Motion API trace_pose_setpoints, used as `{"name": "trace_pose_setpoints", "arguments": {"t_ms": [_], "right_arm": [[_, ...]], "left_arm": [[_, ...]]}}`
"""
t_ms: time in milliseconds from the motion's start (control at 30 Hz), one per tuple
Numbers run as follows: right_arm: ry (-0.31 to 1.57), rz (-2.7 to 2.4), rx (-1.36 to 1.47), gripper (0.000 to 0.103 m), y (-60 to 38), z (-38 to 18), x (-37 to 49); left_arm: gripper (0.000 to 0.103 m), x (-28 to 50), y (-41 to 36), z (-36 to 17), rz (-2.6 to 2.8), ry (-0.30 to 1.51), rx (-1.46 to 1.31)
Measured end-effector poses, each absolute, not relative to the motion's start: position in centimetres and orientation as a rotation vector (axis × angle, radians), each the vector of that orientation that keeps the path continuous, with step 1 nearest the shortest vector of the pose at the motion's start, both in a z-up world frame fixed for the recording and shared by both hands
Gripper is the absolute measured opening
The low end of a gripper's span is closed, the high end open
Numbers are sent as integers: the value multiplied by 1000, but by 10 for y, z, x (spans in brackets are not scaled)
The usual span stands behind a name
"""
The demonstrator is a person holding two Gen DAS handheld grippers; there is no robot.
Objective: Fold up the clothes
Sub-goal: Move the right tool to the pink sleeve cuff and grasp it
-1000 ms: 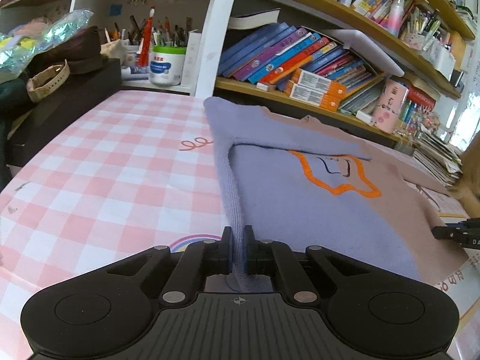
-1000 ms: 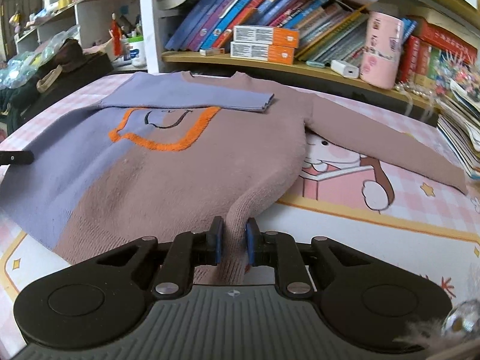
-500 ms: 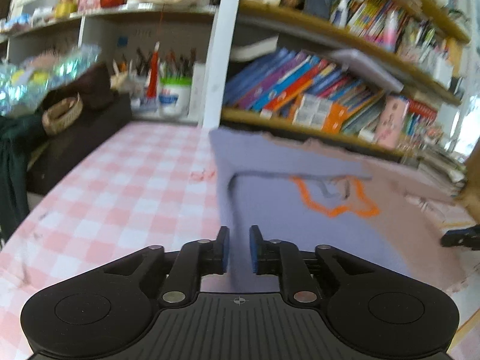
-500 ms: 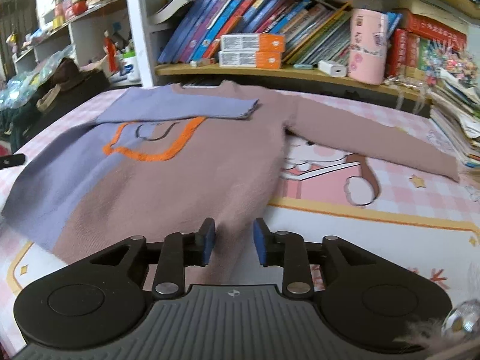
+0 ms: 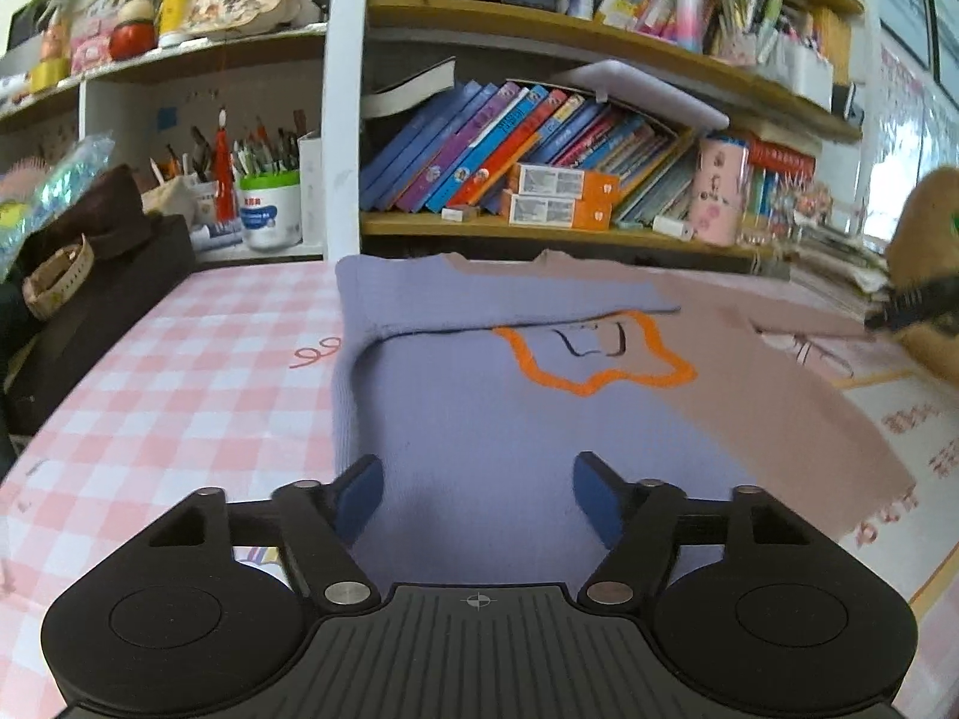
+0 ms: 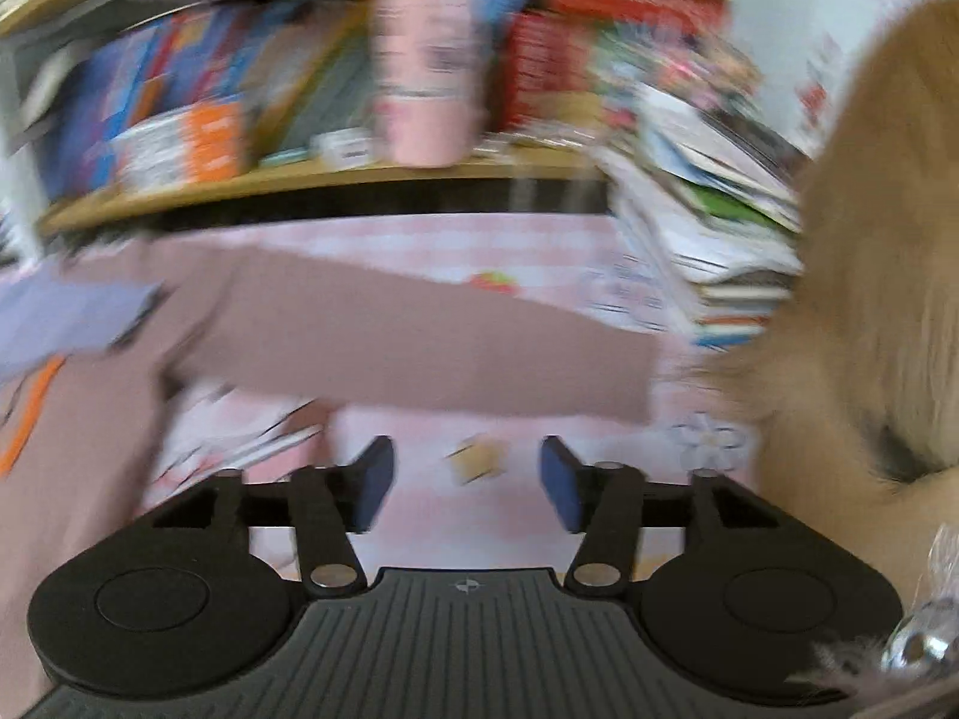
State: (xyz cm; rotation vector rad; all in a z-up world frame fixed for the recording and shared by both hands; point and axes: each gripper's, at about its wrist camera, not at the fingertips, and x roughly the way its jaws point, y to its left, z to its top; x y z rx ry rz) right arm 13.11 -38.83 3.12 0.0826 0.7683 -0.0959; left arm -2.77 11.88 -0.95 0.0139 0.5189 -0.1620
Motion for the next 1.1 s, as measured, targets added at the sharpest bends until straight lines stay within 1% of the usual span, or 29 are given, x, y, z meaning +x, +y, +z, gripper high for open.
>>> {"name": "trace_pose_setpoints", "arguments": {"t_ms": [67,167,267,400,433,500,567,600,633,700,767,867,1100], "right_arm": [[791,-140,139,55,-410,27,147],[816,-204,179,55,-428,20,165],[836,-252,217,55,-441,12,177],[841,-294,255,61,-452,2,180],[830,-294,261,63,-452,1,179],[828,-296,251,62,-449,1,180],[830,-291,225,51,-444,1,183],[834,-284,214,39,-439,3,185],[838,-277,203,24,-435,4,187],[845,-263,182,13,-426,7,191],[845,-246,162,11,-416,12,195],[761,-181,159,10,-390,40,193],[559,105,99,10,-280,133,194]], "left_arm": [[78,-28,116,-12,-158,530,36],[79,-28,114,-15,-163,537,54],[83,-28,113,-17,-167,537,71],[91,-30,111,-17,-182,531,83],[92,-29,111,-17,-184,532,85],[92,-29,110,-18,-187,538,89],[93,-28,109,-18,-188,541,94],[93,-28,109,-18,-185,542,98],[93,-28,108,-18,-181,542,102],[93,-29,108,-18,-173,538,105],[95,-30,108,-18,-164,534,108],[97,-32,107,-18,-161,522,115],[99,-37,104,-16,-176,495,134]]}}
